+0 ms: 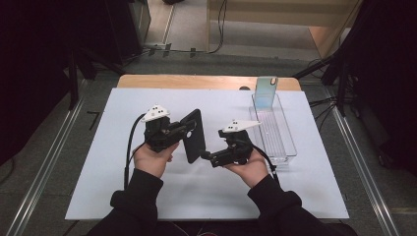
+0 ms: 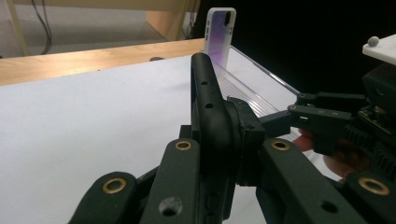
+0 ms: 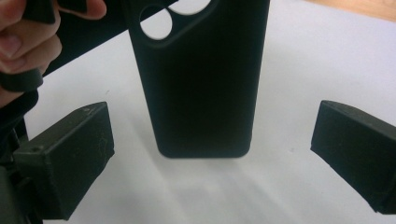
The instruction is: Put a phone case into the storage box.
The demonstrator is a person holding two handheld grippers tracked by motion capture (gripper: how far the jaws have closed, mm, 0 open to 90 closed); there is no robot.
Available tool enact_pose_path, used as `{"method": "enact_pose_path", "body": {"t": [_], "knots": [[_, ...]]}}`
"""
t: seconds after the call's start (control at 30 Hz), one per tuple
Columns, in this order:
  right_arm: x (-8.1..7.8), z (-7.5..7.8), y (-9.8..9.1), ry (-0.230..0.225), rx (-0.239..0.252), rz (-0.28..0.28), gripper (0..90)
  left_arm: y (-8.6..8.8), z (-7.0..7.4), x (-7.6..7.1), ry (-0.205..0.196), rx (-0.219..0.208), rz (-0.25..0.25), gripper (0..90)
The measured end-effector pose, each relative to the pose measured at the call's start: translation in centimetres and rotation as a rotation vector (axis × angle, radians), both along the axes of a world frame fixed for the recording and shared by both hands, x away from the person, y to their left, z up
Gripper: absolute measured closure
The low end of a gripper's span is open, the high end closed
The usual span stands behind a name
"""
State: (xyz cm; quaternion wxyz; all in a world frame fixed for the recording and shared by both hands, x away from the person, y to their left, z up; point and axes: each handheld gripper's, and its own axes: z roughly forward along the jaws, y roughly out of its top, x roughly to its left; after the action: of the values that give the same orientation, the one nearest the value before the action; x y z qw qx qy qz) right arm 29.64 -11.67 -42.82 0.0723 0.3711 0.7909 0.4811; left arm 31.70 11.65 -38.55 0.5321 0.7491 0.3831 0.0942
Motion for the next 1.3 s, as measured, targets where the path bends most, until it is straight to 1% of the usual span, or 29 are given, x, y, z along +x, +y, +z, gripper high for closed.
{"method": "enact_pose_path", "body": {"t": [0.2,0.4,0.6,0.83,0.97,1.0,1.1,1.23,1.3], "knots": [[0.0,0.1,0.1,-0.008,0.005,-0.008,0.0,-0.6,-0.2,-0.1,0.028,-0.022,-0.023,82.7],[0.1,0.3,0.3,-0.021,0.014,-0.024,0.0,-1.2,-0.2,-0.4,0.027,-0.015,-0.039,82.7],[0.2,0.2,0.6,-0.010,0.035,-0.033,0.0,-2.0,-0.3,-0.8,0.035,-0.010,-0.047,82.7],[0.1,0.3,1.0,-0.025,0.022,-0.048,0.0,-2.9,-0.4,-1.3,0.043,-0.012,-0.063,82.6],[0.2,0.3,1.1,-0.025,0.031,-0.055,0.1,-3.4,-0.6,-1.6,0.044,-0.008,-0.076,82.6],[0.1,0.3,1.1,-0.024,0.031,-0.059,3.5,-3.5,-0.6,-1.6,0.047,-0.010,-0.076,82.6],[0.1,0.3,1.0,-0.035,0.032,-0.072,10.0,-3.6,-0.6,-1.7,0.049,-0.012,-0.079,82.5],[0.1,0.3,1.0,-0.043,0.029,-0.067,11.2,-3.6,-0.6,-1.7,0.057,-0.018,-0.080,82.4],[0.1,0.3,1.0,-0.042,0.038,-0.063,11.7,-3.5,-0.5,-1.7,0.051,-0.021,-0.077,82.2]]}}
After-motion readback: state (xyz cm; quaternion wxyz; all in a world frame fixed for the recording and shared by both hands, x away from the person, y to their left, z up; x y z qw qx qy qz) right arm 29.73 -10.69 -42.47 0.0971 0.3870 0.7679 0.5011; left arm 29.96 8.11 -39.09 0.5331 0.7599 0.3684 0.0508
